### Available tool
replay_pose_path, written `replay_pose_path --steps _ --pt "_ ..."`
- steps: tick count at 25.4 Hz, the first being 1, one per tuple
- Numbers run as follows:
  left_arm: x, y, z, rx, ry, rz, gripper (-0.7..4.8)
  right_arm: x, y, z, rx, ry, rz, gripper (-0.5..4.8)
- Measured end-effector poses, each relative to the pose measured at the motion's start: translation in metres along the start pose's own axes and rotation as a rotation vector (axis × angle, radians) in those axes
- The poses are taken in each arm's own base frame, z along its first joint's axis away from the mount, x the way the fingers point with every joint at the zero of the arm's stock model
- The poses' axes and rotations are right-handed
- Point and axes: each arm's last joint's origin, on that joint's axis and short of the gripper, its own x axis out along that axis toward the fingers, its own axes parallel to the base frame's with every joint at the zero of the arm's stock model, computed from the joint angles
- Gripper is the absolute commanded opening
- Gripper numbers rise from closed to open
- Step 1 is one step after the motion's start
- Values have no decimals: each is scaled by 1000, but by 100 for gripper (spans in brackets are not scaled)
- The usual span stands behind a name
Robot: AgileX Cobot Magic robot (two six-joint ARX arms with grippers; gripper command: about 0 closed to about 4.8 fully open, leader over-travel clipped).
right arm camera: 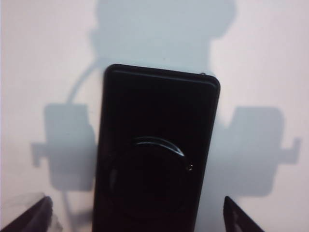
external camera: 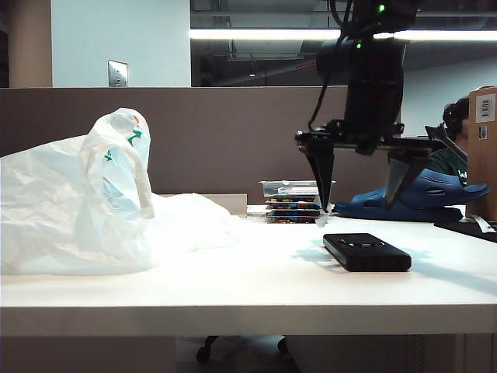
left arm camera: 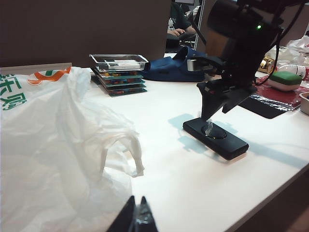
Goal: Put the power bank into the bag.
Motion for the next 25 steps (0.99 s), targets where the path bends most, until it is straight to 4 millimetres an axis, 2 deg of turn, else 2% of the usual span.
replay_pose_path --steps 5,11,25 --pt "0 0 0 0 0 0 -6 7 0 2 31 6 -2 479" --pt "0 0 0 0 0 0 -6 25 1 2 61 46 2 479" --pt "0 0 0 0 0 0 -6 31 0 5 115 15 -53 479"
